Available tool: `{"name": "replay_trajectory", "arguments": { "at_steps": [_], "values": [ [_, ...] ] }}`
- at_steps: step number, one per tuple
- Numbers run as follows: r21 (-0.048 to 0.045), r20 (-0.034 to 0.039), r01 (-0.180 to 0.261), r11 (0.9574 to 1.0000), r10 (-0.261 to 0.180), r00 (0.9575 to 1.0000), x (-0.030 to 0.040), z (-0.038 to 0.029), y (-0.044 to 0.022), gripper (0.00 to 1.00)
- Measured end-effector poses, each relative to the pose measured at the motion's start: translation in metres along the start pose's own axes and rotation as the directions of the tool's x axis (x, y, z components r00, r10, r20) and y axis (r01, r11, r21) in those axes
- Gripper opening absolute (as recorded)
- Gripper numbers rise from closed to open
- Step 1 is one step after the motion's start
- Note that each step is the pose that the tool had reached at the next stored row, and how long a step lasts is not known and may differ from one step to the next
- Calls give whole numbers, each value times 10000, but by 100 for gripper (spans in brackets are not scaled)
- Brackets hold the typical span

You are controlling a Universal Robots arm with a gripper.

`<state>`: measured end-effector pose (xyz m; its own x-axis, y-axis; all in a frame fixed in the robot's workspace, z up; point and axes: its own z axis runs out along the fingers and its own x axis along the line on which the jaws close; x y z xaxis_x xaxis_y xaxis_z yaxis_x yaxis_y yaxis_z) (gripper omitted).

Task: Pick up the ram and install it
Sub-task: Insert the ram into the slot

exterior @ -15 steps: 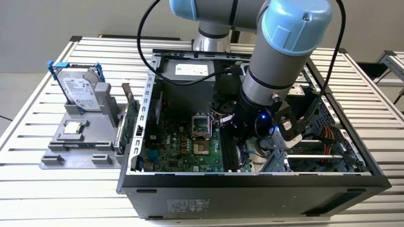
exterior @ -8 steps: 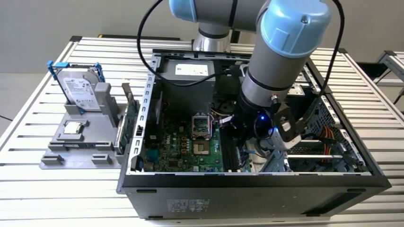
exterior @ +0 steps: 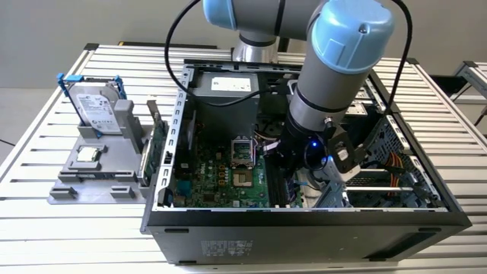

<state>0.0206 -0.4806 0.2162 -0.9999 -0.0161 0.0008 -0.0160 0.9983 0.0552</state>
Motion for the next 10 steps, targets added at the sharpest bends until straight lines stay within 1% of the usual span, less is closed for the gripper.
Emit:
{"name": "replay_trajectory", "arguments": {
  "at_steps": [10],
  "values": [
    [-2,-4,77,10000,-77,10000,16,22,6,0]
  ]
}}
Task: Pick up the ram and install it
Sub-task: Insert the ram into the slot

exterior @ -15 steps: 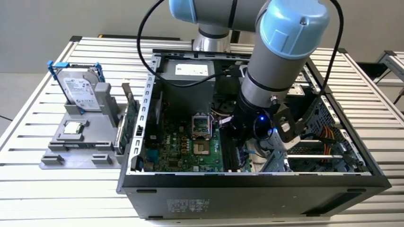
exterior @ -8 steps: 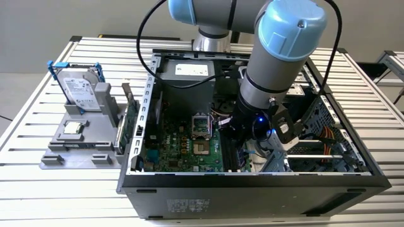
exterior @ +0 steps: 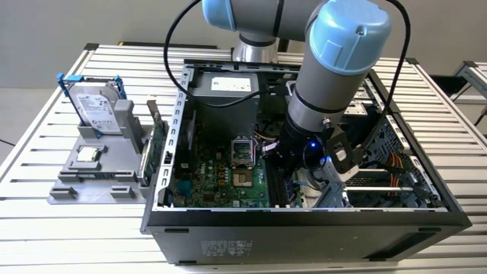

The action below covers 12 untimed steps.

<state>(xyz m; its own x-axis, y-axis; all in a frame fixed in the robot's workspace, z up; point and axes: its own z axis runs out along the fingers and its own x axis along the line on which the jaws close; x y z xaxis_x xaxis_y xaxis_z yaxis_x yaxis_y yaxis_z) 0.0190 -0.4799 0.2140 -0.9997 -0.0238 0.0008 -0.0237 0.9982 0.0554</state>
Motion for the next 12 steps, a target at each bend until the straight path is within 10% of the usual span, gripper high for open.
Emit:
{"name": "replay_trajectory", "arguments": {
  "at_steps": [12],
  "values": [
    [-1,2,-34,10000,34,10000,0,41,-3,0]
  ]
}}
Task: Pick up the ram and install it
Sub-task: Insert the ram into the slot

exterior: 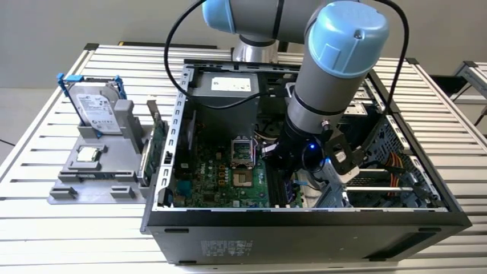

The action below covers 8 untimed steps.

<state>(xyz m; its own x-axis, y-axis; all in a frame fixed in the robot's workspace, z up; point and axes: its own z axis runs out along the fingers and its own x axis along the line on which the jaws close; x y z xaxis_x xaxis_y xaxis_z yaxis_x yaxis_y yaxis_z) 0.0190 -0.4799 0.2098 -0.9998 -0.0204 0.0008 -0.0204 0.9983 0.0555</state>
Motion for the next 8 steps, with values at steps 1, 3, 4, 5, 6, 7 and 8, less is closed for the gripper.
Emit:
{"name": "replay_trajectory", "arguments": {
  "at_steps": [1,3,4,5,6,7,8],
  "values": [
    [0,2,-32,10000,32,10000,0,0,0,0],
    [-1,9,-157,9999,157,9999,0,0,0,0],
    [1,13,-242,9997,242,9997,0,0,-1,0],
    [0,16,-298,9996,298,9996,0,0,-1,0],
    [0,16,-303,9995,303,9995,0,0,-1,0],
    [0,16,-303,9995,303,9995,0,0,-1,0],
    [2,16,-304,9995,304,9995,0,3,-2,0]
  ]
}}
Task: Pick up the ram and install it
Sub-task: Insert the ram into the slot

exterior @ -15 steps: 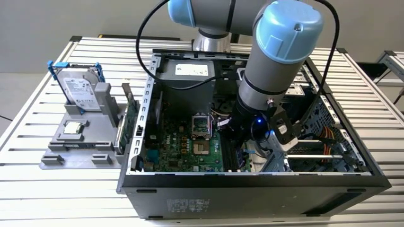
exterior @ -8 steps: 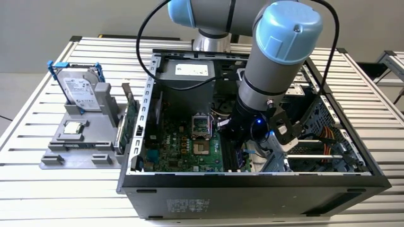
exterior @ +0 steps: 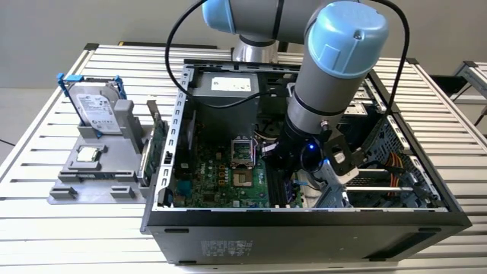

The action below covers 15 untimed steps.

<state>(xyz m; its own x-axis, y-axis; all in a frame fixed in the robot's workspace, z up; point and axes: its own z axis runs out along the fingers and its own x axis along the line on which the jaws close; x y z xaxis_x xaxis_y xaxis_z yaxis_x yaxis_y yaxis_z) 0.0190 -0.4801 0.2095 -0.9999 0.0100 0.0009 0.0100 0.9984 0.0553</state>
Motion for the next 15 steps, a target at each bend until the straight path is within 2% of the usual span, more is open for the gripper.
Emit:
{"name": "replay_trajectory", "arguments": {
  "at_steps": [4,15],
  "values": [
    [3,0,0,10000,0,10000,0,26,-1,0],
    [-1,0,0,10000,0,10000,0,32,-1,0]
  ]
}}
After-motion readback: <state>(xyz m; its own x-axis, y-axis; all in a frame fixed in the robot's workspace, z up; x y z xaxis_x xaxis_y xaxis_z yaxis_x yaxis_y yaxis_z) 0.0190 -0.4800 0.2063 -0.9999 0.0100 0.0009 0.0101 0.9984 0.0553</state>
